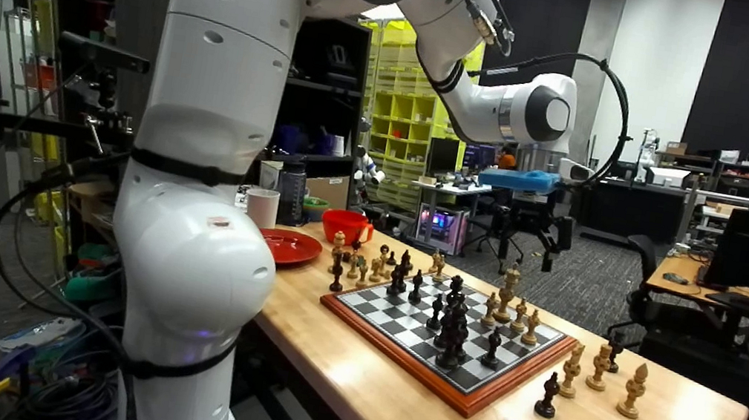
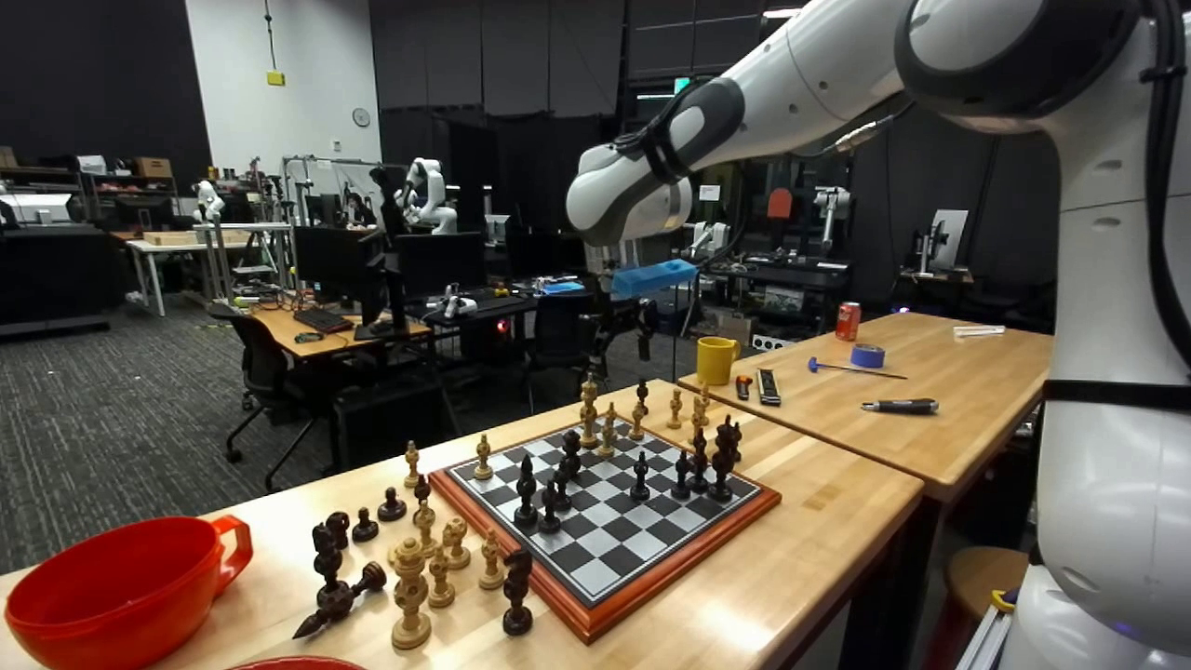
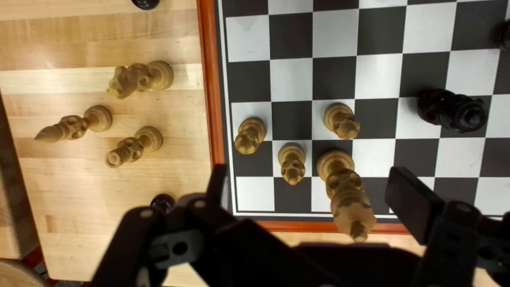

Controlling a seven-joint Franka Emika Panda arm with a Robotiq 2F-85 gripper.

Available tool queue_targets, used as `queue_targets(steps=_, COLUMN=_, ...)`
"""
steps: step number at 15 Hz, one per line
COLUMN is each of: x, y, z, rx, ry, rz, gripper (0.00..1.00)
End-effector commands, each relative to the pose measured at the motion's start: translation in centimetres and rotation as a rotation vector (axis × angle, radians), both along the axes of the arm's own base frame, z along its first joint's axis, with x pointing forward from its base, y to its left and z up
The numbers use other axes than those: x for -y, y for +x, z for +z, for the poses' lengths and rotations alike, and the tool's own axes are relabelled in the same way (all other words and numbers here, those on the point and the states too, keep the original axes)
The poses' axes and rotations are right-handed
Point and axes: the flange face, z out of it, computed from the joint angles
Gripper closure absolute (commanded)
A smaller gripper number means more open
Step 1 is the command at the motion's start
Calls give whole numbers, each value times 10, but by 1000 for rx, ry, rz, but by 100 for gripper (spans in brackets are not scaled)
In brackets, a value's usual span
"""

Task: Move the beige piece on the left backwards

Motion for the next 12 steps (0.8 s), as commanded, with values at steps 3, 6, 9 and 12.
queue_targets(steps=3, x=-59, y=-41, z=43, rx=37, ry=-7, rz=111, gripper=0)
queue_targets(steps=6, x=-104, y=-51, z=52, rx=52, ry=0, rz=203, gripper=0)
queue_targets(steps=9, x=-152, y=-53, z=53, rx=78, ry=16, rz=284, gripper=0)
queue_targets(steps=12, x=-184, y=-45, z=53, rx=118, ry=11, rz=300, gripper=0)
